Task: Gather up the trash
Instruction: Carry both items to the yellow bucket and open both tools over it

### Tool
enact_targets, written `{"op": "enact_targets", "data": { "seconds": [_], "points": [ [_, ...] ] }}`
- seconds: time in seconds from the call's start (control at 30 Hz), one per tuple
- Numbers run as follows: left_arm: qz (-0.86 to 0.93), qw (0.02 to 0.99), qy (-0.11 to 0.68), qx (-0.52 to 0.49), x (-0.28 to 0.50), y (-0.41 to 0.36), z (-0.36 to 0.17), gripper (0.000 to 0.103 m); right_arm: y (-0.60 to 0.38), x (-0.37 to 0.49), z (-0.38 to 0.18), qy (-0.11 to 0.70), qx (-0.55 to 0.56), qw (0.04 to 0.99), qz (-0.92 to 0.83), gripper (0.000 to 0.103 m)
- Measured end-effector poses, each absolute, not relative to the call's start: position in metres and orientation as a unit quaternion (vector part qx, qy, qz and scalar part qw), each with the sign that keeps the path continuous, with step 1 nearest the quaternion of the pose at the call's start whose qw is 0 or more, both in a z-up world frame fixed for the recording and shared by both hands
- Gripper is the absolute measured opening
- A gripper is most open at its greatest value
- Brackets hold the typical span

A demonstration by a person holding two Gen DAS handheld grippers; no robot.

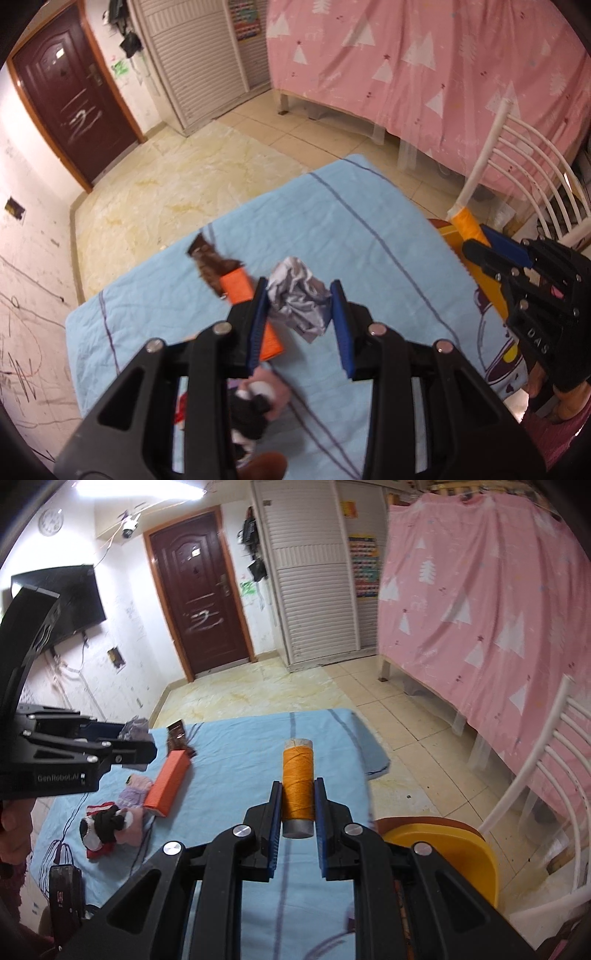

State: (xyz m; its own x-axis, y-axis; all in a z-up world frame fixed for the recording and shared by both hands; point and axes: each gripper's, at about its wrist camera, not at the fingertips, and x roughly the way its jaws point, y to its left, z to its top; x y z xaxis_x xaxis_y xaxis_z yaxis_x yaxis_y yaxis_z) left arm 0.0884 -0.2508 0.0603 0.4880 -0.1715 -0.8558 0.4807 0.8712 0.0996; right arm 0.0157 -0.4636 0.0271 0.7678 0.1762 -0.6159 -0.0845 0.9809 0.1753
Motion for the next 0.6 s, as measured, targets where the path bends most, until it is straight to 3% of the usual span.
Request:
{"op": "enact_targets", "data": {
  "seconds": [0.6],
  "points": [
    [-0.251,0.816,0.463,0.238,0.058,-0.37,0.04,0.031,-0.56,-0.03,0.011,0.311,0.131,0.941,0.003,0.01]
  ]
}}
